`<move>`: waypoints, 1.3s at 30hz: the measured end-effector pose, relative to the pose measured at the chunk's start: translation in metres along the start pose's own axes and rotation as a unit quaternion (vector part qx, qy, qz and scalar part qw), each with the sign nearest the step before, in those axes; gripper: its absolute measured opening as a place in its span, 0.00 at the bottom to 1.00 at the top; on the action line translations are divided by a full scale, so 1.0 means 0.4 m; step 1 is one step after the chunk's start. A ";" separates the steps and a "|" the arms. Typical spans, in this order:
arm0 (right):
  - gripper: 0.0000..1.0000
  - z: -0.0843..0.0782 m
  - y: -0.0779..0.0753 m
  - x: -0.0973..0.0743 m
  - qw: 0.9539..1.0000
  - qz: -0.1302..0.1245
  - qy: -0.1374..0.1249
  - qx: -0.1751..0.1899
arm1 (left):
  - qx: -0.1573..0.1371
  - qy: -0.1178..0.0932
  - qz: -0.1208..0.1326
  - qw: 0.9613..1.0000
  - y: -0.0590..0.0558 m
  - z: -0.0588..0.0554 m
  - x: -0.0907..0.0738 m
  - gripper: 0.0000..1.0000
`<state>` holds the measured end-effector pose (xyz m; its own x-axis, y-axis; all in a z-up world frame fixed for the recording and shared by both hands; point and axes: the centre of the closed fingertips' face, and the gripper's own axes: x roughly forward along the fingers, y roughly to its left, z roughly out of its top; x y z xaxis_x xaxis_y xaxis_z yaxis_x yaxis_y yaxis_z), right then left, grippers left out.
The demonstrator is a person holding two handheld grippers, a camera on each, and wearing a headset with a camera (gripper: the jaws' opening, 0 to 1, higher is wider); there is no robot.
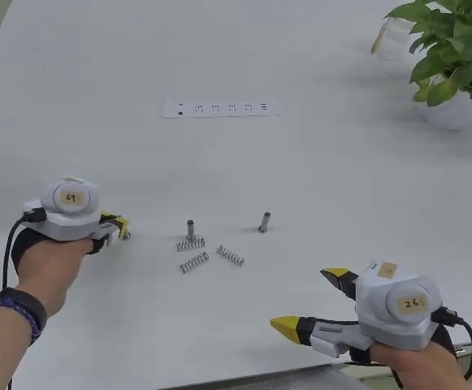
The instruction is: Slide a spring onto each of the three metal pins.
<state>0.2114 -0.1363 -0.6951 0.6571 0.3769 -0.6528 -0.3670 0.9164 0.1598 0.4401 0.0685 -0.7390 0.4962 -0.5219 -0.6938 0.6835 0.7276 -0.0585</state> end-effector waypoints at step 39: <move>0.72 -0.005 0.001 0.003 1.000 0.001 0.003 -0.004 | 0.016 0.007 0.008 1.000 -0.018 -0.021 0.000 0.00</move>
<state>0.2108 -0.1356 -0.6972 0.6518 0.3779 -0.6575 -0.3738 0.9145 0.1550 0.4306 0.0670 -0.7444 0.5001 -0.5046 -0.7038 0.6923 0.7212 -0.0252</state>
